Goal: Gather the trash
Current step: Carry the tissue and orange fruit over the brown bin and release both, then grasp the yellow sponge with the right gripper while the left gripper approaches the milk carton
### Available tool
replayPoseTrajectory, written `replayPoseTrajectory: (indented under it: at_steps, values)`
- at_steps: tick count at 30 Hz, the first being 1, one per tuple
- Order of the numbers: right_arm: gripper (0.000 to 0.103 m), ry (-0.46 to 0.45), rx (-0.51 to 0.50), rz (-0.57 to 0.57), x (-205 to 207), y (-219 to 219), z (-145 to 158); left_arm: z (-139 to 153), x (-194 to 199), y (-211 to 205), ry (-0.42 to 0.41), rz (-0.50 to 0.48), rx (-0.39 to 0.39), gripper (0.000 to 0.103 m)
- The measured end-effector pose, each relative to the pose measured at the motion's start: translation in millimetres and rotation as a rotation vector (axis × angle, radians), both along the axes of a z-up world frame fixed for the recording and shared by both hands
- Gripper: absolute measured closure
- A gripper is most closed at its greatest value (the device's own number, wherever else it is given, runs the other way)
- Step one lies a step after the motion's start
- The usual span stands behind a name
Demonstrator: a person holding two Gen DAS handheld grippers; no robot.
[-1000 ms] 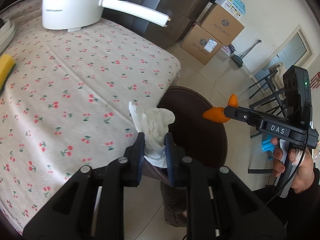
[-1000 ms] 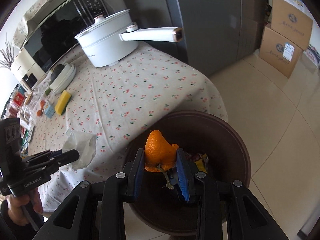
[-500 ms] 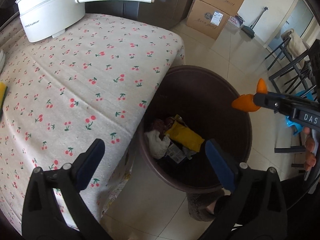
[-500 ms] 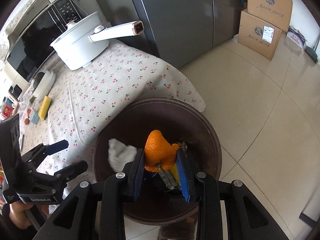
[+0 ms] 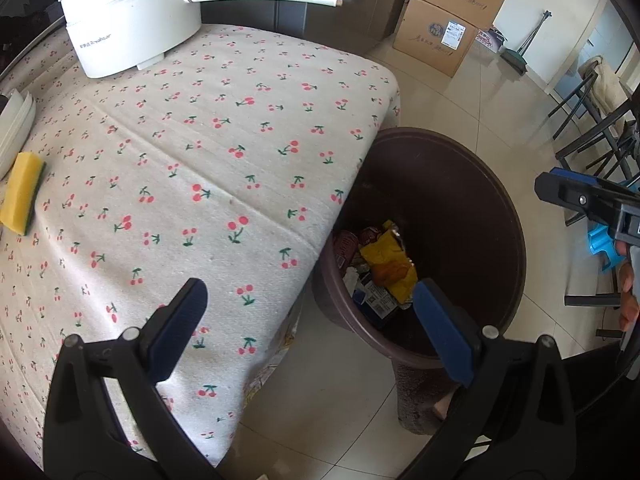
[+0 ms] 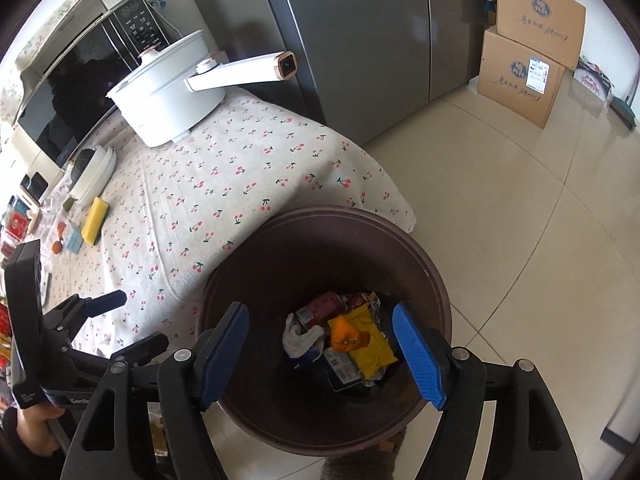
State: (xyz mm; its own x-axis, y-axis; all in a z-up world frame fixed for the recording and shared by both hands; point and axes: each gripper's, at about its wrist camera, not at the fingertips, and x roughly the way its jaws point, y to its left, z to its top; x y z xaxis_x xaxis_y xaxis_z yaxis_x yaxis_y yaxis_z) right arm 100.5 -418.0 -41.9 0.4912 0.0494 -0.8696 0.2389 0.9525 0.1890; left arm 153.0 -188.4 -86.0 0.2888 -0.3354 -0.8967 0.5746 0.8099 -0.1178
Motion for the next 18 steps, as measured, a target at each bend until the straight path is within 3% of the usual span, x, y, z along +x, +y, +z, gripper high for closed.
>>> replayPoseTrajectory:
  at_steps: [11, 18]
  values:
    - [0.021, 0.022, 0.015, 0.003, 9.7, 3.8, -6.4, 10.9, 13.1, 40.5, -0.014, 0.103, -0.012, 0.001]
    - [0.021, 0.014, 0.011, 0.038, 29.7, 32.7, -2.3, 19.6, 29.3, 102.0, -0.007, 0.246, -0.035, 0.001]
